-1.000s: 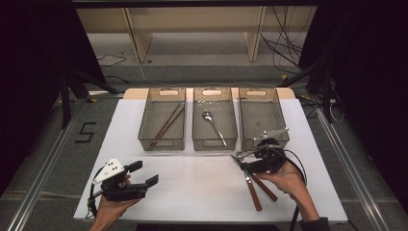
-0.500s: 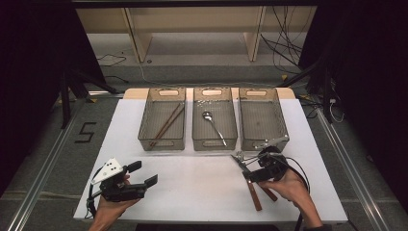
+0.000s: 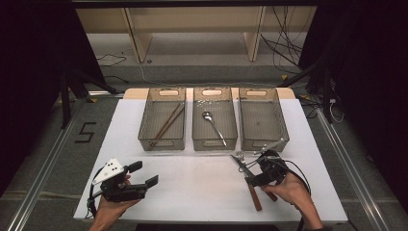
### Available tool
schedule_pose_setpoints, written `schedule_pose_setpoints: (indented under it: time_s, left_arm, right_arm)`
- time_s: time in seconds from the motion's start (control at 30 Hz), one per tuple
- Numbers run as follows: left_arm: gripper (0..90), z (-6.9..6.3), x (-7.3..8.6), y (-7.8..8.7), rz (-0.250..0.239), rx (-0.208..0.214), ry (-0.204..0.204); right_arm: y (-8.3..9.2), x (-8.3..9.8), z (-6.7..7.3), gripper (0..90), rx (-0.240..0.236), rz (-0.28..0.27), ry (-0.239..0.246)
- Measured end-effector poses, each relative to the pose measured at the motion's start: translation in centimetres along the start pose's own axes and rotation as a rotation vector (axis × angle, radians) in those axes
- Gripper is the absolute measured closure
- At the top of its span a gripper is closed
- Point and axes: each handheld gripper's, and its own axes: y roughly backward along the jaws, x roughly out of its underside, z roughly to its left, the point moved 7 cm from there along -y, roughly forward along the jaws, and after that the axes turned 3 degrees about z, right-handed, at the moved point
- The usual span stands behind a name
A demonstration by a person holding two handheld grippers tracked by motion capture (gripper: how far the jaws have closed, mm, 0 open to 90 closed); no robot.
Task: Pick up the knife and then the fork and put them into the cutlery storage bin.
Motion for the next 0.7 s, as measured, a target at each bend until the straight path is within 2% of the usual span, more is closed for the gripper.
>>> schedule_pose_setpoints:
  time_s: [0.23, 0.7]
  left_arm:
    - [15.8, -0.2, -0.1, 0.0, -0.002, 0.003, -0.005]
    - [15.8, -0.1, 0.0, 0.1, 0.000, 0.005, -0.006]
  right_arm:
    - [-0.5, 0.8, -0.2, 39.3, 0.018, 0.079, 0.002]
    - [-1.2, 1.4, -0.8, 60.8, 0.056, 0.145, 0.021]
